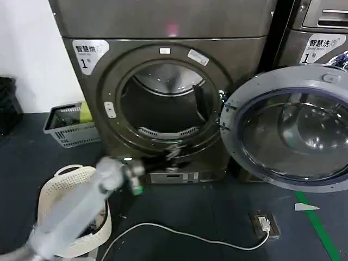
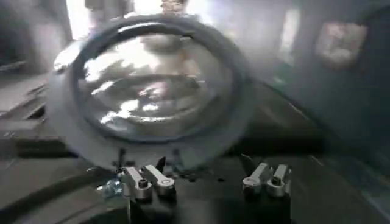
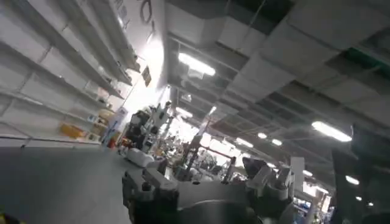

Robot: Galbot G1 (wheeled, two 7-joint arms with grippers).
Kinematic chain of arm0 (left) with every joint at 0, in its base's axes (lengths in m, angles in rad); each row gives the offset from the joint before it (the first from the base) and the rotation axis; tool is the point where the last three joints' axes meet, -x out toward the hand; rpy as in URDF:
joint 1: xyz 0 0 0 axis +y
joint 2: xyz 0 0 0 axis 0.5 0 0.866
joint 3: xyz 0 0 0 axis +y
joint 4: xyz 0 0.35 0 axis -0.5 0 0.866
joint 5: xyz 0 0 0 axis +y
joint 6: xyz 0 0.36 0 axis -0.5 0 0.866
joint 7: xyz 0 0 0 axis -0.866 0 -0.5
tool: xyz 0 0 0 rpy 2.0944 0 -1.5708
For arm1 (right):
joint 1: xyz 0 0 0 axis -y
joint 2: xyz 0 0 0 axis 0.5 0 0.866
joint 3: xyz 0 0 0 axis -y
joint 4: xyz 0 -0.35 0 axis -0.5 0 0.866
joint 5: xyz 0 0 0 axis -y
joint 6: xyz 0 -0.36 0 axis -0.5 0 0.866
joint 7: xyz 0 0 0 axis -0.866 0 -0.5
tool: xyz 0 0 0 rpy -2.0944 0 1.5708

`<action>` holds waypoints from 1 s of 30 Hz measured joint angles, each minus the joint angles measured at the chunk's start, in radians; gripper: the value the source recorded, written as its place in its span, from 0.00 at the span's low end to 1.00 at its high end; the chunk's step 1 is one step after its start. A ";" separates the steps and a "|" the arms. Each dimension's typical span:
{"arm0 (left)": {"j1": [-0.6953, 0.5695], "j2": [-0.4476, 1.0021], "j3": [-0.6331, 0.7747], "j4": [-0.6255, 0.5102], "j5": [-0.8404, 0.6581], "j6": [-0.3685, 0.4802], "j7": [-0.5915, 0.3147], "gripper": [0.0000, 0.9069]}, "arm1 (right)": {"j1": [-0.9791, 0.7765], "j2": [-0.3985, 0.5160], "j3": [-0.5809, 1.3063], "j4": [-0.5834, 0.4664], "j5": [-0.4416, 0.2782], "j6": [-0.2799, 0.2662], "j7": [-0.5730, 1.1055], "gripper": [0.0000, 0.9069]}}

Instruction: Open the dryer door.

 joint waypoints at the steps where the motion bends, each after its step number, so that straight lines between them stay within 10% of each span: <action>1: 0.004 0.030 -0.016 -0.008 0.046 -0.033 0.000 1.00 | 0.004 0.000 -0.006 0.000 0.008 -0.002 -0.004 1.00; 18: 0.125 0.488 -0.083 -0.147 0.744 -0.089 -0.080 1.00 | 0.018 0.010 -0.045 -0.002 0.152 0.009 -0.007 1.00; 30: 0.276 0.597 -0.178 -0.179 0.825 -0.088 -0.083 1.00 | 0.019 0.025 -0.053 -0.005 0.154 0.008 -0.005 1.00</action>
